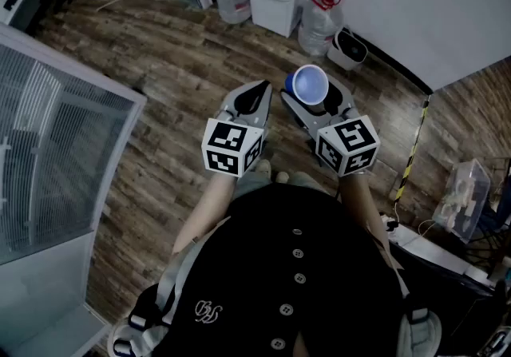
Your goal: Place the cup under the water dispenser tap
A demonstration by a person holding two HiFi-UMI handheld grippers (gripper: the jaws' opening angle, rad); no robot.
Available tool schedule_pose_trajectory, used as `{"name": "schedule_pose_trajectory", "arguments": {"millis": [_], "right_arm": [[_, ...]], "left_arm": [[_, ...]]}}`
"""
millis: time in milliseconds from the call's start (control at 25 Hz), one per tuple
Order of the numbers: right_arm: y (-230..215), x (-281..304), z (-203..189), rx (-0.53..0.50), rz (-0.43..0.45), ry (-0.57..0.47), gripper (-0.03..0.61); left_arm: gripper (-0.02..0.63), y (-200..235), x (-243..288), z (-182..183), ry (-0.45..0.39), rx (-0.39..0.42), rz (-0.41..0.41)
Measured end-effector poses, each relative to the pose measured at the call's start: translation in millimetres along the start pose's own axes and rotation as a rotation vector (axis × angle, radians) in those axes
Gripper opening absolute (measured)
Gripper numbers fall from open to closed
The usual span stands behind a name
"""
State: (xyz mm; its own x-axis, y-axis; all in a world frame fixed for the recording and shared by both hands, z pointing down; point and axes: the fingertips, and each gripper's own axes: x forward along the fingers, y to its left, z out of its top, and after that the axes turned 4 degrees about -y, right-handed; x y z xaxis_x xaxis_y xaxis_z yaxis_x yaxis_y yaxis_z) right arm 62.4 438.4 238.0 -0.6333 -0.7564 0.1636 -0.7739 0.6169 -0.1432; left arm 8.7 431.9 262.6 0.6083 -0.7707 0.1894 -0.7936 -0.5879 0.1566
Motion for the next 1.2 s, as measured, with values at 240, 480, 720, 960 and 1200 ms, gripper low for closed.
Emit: {"name": "schedule_pose_trajectory", "arguments": {"millis": [240,480,720,960,1200], "right_arm": [[-3,7,1,-0.014,-0.012,0.002,0.333],[-2,11,3,-0.021,-0.01,-0.012,0.334],[2,24,10,-0.027,-0.006,-0.043,0.334],[2,44,6,-0.007,-0.024,-0.04,0.334],[6,65,-5,0.011,-0.02,-0.026,0.334]], "left_arm": [[0.0,4,5,0,-0.006,0.0,-0.008],[0.0,5,6,-2,-0.003,0.0,-0.016],[0.0,20,9,2,-0.01,0.003,-0.021],[0.0,39,14,6,-0.017,0.009,-0.041],[0.0,57,18,3,0.002,0.037,-0.066]]}}
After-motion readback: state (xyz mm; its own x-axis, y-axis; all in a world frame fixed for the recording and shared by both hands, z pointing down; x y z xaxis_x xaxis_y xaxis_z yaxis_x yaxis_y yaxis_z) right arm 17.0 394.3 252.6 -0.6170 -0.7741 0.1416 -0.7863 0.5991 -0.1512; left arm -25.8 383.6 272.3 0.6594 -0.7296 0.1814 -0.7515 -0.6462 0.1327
